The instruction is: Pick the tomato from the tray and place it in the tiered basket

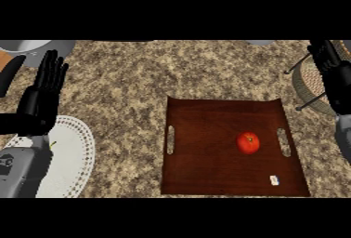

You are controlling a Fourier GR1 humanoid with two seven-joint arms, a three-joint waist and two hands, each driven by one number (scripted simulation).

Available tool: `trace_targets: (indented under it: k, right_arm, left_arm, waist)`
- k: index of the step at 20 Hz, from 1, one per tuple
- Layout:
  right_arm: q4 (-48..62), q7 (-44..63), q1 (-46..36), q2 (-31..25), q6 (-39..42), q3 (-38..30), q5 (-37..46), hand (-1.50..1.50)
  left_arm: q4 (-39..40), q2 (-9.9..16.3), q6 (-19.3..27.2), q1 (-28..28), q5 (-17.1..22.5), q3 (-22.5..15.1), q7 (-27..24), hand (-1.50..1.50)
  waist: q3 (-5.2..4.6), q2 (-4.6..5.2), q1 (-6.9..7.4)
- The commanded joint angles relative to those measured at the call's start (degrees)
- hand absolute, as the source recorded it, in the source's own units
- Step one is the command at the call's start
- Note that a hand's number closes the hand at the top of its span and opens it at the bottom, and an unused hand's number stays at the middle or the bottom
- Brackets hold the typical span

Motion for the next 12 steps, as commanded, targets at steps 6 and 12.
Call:
trace_targets:
  k: [6, 12]
  right_arm:
    - [4.35, -9.42, 0.08, 13.76, 21.68, -8.22, -30.35, 1.5]
    - [14.6, -0.31, 4.54, 17.44, 38.98, -8.51, -44.74, -1.5]
  left_arm:
    - [1.28, -3.8, 4.01, 2.19, -4.24, -4.49, 2.39, 0.0]
    - [0.85, -6.43, 5.44, 2.34, -6.26, -8.28, 5.2, 0.0]
  waist:
    - [2.62, 0.19, 1.53]
    - [2.3, 0.05, 1.89]
